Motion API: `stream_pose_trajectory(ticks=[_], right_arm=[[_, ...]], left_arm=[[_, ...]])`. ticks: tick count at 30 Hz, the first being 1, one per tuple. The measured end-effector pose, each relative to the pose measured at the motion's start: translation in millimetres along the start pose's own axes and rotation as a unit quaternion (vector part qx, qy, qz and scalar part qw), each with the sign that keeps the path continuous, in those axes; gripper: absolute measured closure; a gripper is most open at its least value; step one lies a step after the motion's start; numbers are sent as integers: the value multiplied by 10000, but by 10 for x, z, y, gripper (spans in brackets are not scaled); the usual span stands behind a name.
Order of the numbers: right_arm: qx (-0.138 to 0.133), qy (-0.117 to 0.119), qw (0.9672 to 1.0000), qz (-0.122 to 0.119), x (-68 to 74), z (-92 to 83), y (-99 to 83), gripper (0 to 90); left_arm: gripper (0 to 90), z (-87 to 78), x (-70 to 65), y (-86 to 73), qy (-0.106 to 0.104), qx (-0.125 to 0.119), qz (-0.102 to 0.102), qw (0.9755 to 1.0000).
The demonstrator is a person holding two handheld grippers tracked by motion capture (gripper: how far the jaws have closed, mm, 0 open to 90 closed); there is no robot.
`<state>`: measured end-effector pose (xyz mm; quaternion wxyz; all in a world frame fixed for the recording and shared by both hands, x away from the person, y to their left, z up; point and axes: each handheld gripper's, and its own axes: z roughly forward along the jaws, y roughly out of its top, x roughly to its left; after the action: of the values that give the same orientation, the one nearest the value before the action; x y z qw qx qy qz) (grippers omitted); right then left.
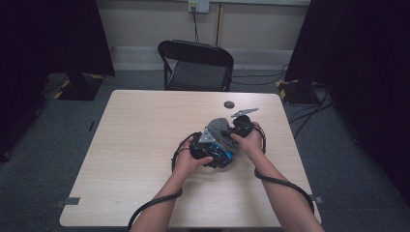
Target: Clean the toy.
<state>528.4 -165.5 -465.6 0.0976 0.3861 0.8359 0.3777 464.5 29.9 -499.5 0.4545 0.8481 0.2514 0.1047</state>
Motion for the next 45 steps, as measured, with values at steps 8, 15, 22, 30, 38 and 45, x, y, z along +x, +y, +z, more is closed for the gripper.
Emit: stream_pose_trajectory(ticks=[8, 15, 22, 30, 38, 45], right_arm=[[134, 8, 9999, -100, 74, 177, 34, 739], [325, 100, 9982, -487, 166, 283, -7, 743], [320, 223, 9983, -440, 133, 258, -49, 745], [378, 335, 9973, -526, 86, 184, -105, 746], [360, 451, 9971, -502, 28, 73, -211, 746], [319, 460, 9973, -472, 0, -39, -322, 746]], left_arm=[[5, -2, 3, -7, 3, -23, 12, 10000], [5, -3, 1, -13, 7, -44, 1, 10000], [5, -3, 1, -14, 7, -48, 8, 10000], [6, -4, 2, -13, 5, -42, 16, 10000], [7, -5, 4, -15, 5, -52, 14, 10000], [8, -6, 4, -16, 2, -55, 21, 10000]])
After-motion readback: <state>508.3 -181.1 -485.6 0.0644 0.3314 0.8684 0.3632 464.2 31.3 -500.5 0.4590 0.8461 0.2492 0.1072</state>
